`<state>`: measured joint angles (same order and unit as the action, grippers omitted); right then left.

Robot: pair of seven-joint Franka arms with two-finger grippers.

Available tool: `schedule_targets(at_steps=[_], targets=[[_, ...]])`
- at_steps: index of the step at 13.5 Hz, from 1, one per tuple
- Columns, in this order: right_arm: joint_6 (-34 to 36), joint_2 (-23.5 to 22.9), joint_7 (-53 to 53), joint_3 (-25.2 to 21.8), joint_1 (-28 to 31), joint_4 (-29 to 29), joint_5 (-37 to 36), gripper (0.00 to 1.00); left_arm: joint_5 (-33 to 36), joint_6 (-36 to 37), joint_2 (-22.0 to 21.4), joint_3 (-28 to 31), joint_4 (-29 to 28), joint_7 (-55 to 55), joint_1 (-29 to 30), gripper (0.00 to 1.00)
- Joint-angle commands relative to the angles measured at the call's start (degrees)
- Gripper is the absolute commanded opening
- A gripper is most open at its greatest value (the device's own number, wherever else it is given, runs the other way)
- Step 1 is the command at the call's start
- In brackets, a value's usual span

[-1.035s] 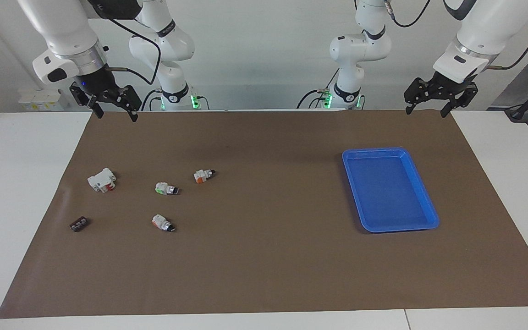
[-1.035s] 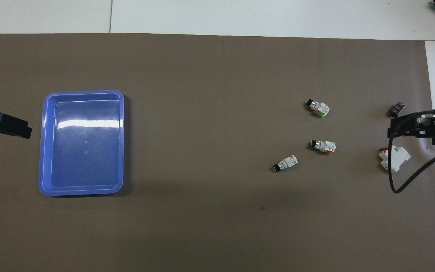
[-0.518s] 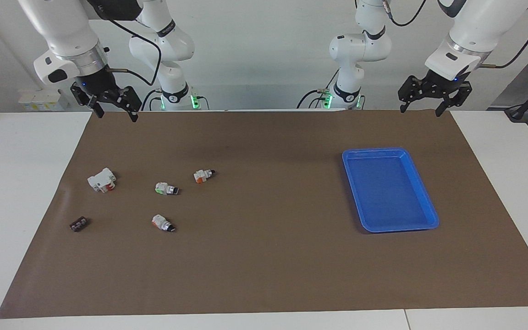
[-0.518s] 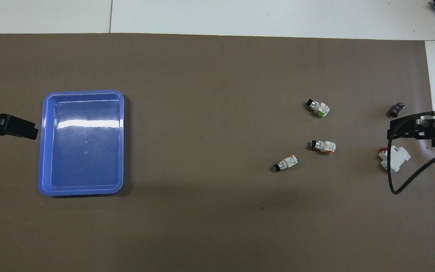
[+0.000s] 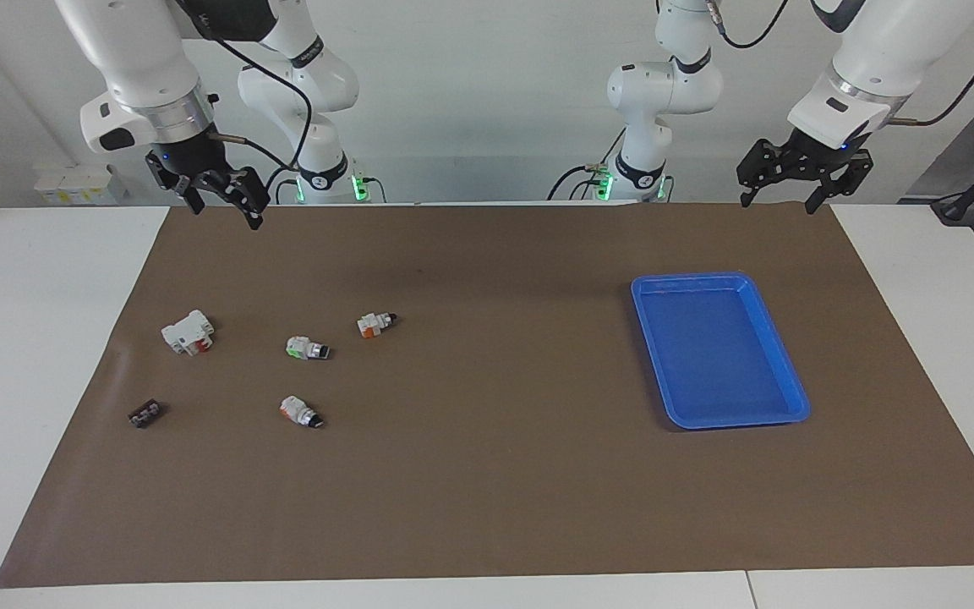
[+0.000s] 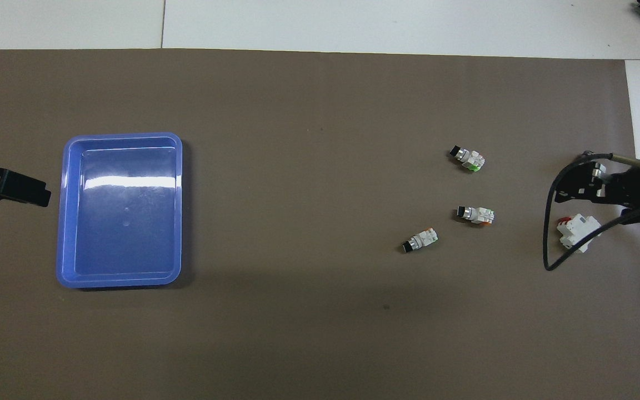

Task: Turn and place switch with both arms
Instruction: 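Reach the right gripper down to the white green-ended switch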

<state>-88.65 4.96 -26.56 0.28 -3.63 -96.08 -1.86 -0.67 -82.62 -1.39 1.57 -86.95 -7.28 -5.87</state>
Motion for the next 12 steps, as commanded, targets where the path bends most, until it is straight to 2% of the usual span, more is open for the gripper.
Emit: schedule_targets(at_steps=[1,3,5,7,12], targets=[[-1.09,1.1,-7.78,0.42,-0.68,-1.92,-1.22,1.0,0.23,0.53,-1.42,0.98,-1.56,-0.02,-0.9,1.0],[-3.63,0.84,-10.86,0.42,-1.03,-3.23,-1.04,1.0,0.23,1.05,-1.51,0.81,-1.65,-0.02,-0.37,1.0],[-3.29,0.84,-15.25,0.69,-2.25,-3.5,-0.87,1.0,0.23,1.14,-1.51,0.2,-1.56,0.07,0.42,1.0],[-3.03,0.84,-21.74,0.77,-2.44,-4.46,0.18,1.0,0.23,0.97,-1.51,-2.95,-1.47,0.24,3.13,1.0],[-5.83,-0.21,-36.87,0.77,-2.53,-7.9,8.17,1.0,0.31,1.41,-1.42,-3.5,-1.56,0.24,3.41,1.0]])
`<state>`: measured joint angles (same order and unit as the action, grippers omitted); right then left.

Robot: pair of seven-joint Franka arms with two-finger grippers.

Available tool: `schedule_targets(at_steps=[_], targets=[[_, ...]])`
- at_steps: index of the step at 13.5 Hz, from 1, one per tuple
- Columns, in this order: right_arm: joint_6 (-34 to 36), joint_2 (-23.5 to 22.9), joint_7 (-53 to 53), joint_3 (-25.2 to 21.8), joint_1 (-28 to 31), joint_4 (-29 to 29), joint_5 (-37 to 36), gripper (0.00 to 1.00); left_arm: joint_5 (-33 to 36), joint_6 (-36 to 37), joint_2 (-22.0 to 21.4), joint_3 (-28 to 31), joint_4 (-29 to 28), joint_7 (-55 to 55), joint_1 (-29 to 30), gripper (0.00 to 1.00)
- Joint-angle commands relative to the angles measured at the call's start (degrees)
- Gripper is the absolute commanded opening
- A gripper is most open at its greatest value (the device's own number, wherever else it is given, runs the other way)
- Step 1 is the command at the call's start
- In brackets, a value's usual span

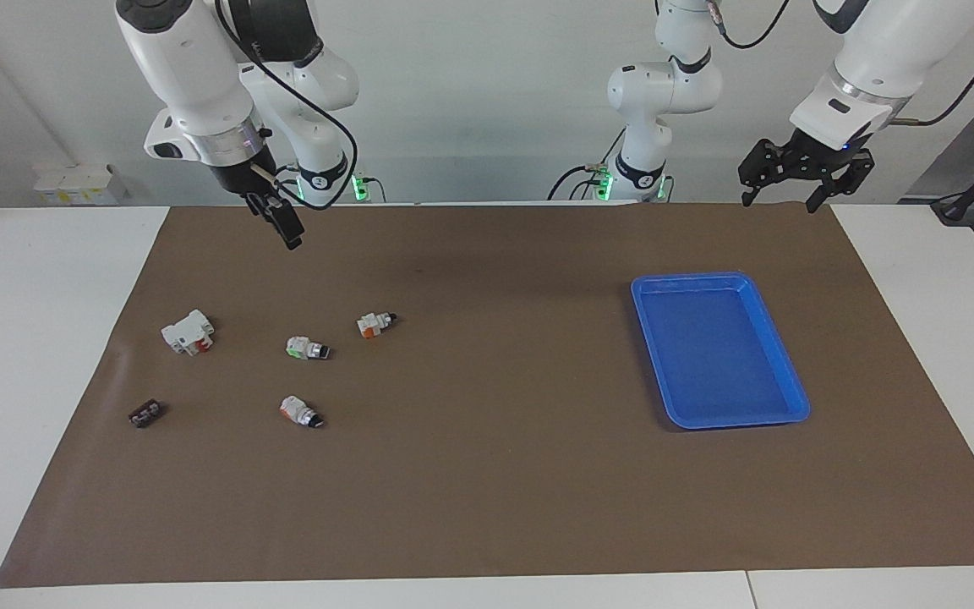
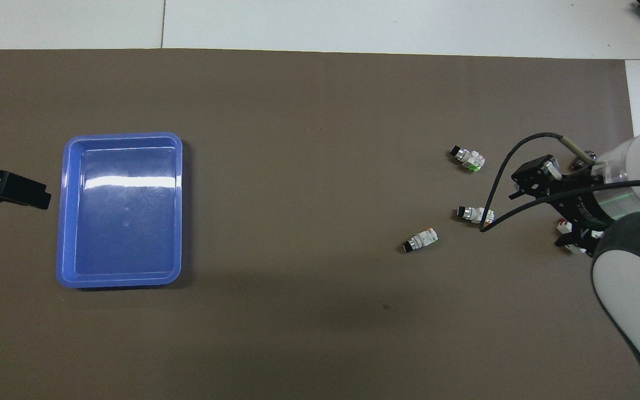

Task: Turn and place switch with both arms
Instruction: 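Reach the right gripper down to the white green-ended switch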

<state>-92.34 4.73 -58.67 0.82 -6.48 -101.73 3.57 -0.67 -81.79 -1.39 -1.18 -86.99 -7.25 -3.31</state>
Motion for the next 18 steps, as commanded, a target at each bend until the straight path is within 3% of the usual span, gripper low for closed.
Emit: schedule_targets(at_steps=[1,3,8,12,18], targets=[[-2.93,-1.46,-8.62,0.24,-0.2,-2.68,3.63,1.0,0.31,0.14,-1.42,-0.75,-1.61,0.31,0.94,1.0],[-10.01,-4.1,-13.03,0.32,-1.08,-5.48,7.57,1.0,0.31,0.05,-1.42,-0.75,-1.61,0.4,0.94,1.0],[-28.92,-7.97,-18.24,0.24,-6.7,-19.36,7.94,1.0,0.31,0.23,-1.51,-0.31,-1.61,0.31,1.11,1.0],[-36.06,-8.68,-17.63,0.24,-6.27,-26.76,8.47,1.0,0.31,0.23,-1.51,-0.31,-1.61,0.31,1.11,1.0],[-43.28,-12.46,-18.33,0.24,-6.62,-28.53,16.02,1.0,0.31,0.23,-1.51,-0.31,-1.61,0.31,1.11,1.0]])
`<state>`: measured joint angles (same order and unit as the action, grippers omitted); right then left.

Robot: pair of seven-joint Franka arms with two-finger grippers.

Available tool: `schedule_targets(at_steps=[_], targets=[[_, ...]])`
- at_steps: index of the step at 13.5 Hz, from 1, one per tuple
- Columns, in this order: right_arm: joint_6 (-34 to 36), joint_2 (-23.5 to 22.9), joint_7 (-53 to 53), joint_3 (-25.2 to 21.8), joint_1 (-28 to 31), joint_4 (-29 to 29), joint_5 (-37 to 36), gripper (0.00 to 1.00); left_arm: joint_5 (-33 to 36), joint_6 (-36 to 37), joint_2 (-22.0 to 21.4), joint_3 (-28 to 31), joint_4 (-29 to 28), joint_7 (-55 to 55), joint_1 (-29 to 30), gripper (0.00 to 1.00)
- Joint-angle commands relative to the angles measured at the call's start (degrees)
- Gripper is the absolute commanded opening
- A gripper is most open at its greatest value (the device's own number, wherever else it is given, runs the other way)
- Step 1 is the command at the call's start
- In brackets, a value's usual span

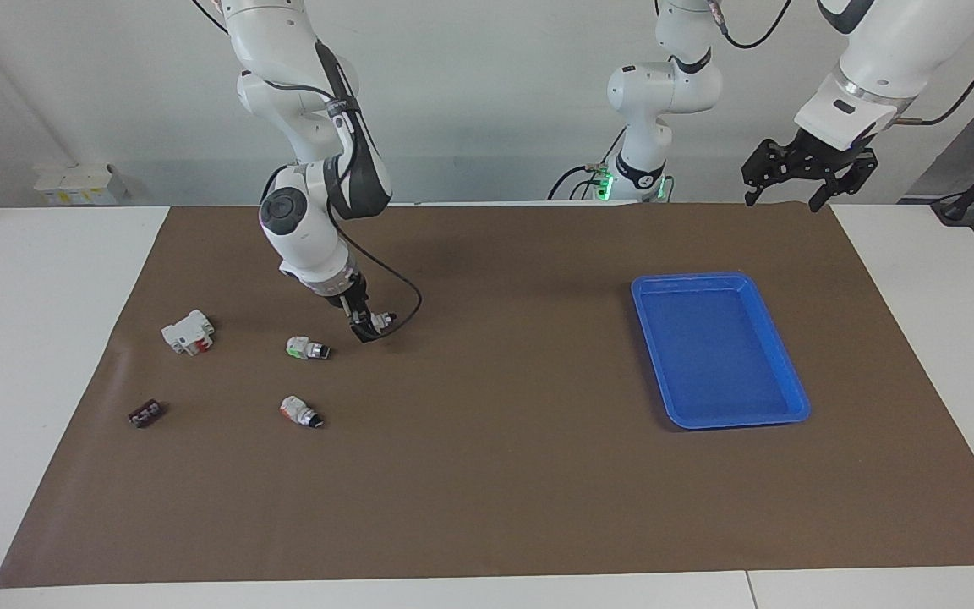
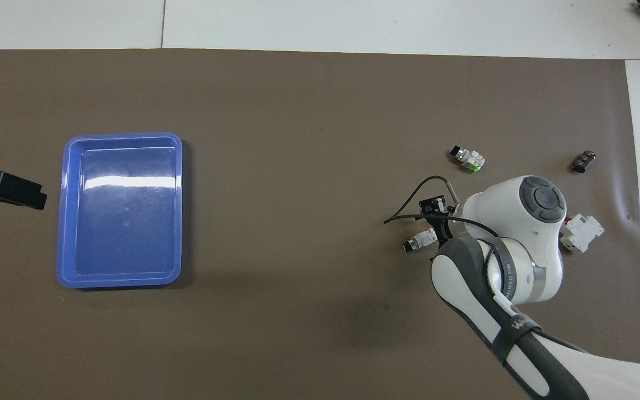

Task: Turn and place switch with both arms
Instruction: 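Lift the switch with the right gripper while the left gripper moves over the tray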

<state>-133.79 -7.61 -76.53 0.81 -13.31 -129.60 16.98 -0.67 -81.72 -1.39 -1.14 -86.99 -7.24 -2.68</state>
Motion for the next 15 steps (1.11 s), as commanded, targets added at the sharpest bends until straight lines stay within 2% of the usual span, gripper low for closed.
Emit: schedule_targets(at_steps=[1,2,4,5,6,8,10,12,15], targets=[[-2.09,-0.21,-0.37,0.24,0.21,-0.91,2.7,1.0,0.31,0.15,-1.42,-0.35,-1.6,0.3,0.49,1.0],[-3.14,-0.56,-0.28,0.24,0.21,-1.17,2.7,1.0,0.31,0.15,-1.51,-0.35,-1.6,0.3,0.49,1.0],[-5.6,-1.08,-0.28,0.24,0.13,-2.32,2.79,0.91,0.31,0.15,-1.51,-0.35,-1.6,0.3,0.49,1.0],[-5.78,-1.44,-0.28,0.24,0.12,-2.32,2.79,0.84,0.31,0.15,-1.51,-0.35,-1.6,0.3,0.49,1.0],[-5.78,-1.53,-0.11,0.24,0.12,-2.32,2.79,0.73,0.31,0.15,-1.42,-0.35,-1.6,0.3,0.4,1.0],[-5.35,-1.7,-0.37,0.24,0.21,-1.88,2.88,0.0,0.31,0.15,-1.51,-0.35,-1.6,0.3,0.4,1.0],[-2.73,-2.4,-1.24,0.24,0.82,0.39,5.76,0.0,0.31,0.07,-1.51,-0.44,-1.6,0.3,0.4,1.0],[4.73,-2.41,-1.6,0.16,2.66,4.6,7.8,0.0,0.31,0.5,-1.51,-0.53,-1.69,0.39,0.14,1.0],[10.72,-1.53,-8.33,0.33,1.98,9.61,8.67,0.0,0.31,0.33,-3.79,-0.62,-5.9,0.65,-0.3,1.0]])
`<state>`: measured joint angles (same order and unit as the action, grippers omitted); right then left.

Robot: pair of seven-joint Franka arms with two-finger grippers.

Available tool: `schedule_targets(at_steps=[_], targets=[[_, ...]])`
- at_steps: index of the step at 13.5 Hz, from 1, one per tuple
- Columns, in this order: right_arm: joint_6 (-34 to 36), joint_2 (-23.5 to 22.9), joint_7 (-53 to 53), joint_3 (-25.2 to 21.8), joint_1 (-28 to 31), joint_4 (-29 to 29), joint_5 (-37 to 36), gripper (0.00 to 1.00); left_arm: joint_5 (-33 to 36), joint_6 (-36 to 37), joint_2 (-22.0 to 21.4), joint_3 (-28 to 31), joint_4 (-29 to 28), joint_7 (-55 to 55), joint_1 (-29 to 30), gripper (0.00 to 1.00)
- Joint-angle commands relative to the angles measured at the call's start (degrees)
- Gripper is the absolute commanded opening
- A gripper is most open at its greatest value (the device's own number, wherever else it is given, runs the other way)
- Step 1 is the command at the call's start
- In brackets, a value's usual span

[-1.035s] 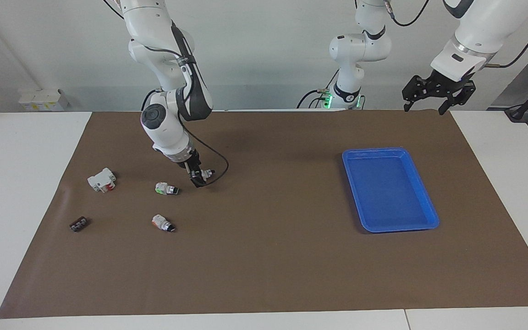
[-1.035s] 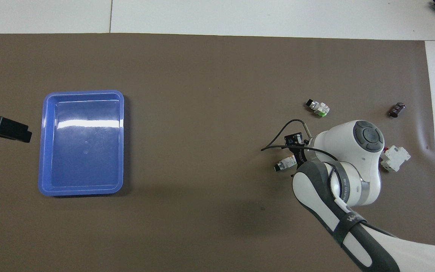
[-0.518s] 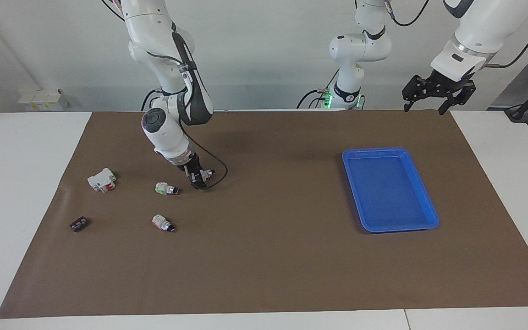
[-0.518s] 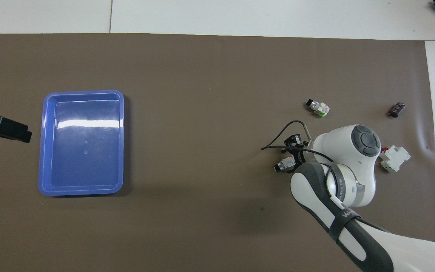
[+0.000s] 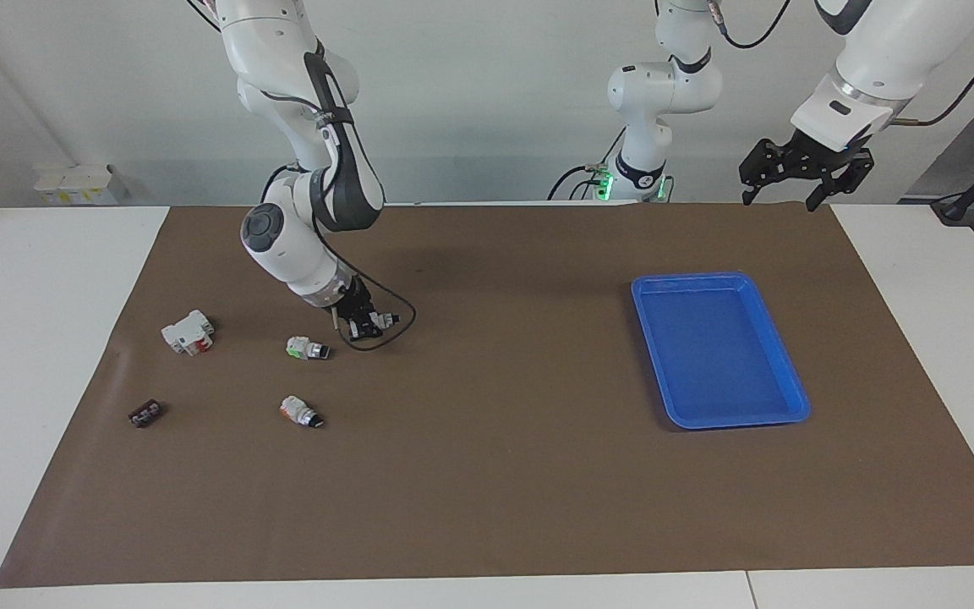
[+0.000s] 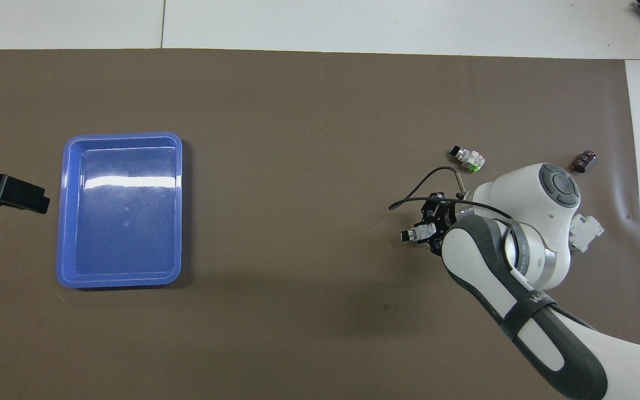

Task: Turn and place switch with both arms
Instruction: 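Lift the switch with the right gripper while the left gripper moves over the tray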

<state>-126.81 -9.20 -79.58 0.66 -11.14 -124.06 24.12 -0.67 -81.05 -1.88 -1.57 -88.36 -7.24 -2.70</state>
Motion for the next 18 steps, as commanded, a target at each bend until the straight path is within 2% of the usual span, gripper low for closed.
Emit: schedule_targets(at_steps=[1,3,6,9,12,15,18], targets=[[6.28,1.37,-6.98,0.57,-0.98,5.65,2.67,0.0,0.32,-0.25,-3.21,-0.37,-4.11,0.91,-0.37,1.0],[11.73,3.31,-5.94,0.57,-2.48,10.03,5.31,0.0,0.05,-1.29,-2.78,-0.72,-3.14,3.01,-0.46,1.0],[15.54,5.33,-5.85,0.92,-2.92,15.24,12.58,0.0,-8.18,-2.96,-2.6,-0.63,-3.05,12.04,-0.2,1.0],[11.34,4.37,-5.94,4.78,-3.01,19.9,20.42,0.0,-14.16,-4.9,-2.6,-0.89,-3.31,25.91,-0.64,1.0],[3.43,3.67,-5.85,8.65,-5.55,20.7,25.52,0.0,-20.94,-6.48,-2.51,-1.94,-3.23,40.5,-0.72,1.0],[-1.94,3.67,-6.2,8.83,-9.68,21.05,30.8,0.0,-21.22,-6.75,-2.68,-5.98,-3.14,68.31,-0.64,1.0],[-3.08,3.67,-6.2,9.1,-12.67,20.87,31.78,0.0,-20.87,-6.4,-3.03,-8.01,-3.14,85.5,-0.64,1.0]])
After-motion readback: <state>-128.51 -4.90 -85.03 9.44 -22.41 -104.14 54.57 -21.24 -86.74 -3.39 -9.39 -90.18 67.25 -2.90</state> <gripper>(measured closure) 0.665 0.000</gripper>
